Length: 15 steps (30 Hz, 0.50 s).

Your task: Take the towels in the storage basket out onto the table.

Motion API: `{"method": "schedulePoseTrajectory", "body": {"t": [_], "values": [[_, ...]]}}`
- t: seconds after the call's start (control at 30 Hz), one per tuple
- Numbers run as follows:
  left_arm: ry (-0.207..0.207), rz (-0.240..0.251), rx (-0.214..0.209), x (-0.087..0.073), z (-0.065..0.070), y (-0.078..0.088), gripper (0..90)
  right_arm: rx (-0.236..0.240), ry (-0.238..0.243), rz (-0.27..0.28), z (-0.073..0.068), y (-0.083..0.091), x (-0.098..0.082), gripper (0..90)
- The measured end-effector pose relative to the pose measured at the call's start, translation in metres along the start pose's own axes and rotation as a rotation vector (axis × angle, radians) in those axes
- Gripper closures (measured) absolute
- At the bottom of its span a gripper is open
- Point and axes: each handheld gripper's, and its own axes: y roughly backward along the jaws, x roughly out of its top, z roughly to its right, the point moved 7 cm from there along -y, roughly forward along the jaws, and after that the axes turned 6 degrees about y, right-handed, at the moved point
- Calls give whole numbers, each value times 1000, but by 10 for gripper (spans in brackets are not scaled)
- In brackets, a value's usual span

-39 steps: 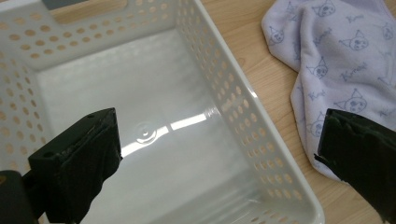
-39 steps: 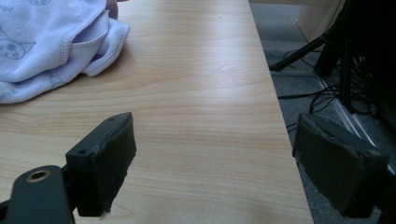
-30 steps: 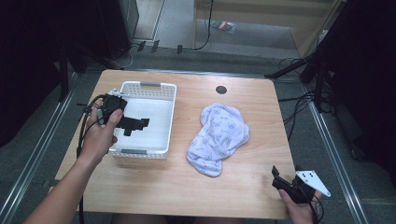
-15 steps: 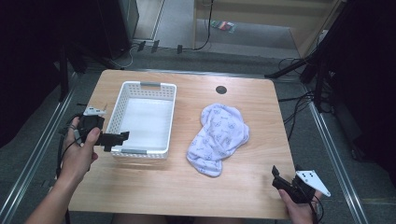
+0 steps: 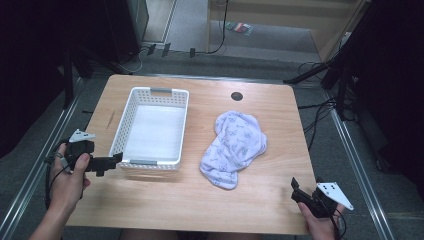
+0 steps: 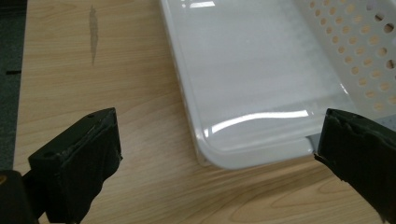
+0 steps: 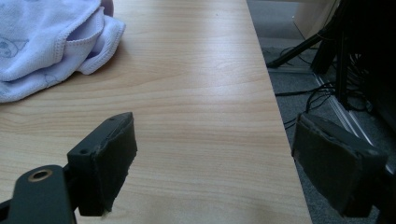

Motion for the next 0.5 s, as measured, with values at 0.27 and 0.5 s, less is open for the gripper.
{"method": "schedulePoseTrajectory", "body": {"t": [0.27, 0.5], "values": [[29, 4, 6, -19, -18, 1, 1, -2, 0, -4, 0, -1, 0, 144], [63, 12, 30, -32, -36, -1, 2, -5, 3, -8, 0, -1, 0, 145]]}}
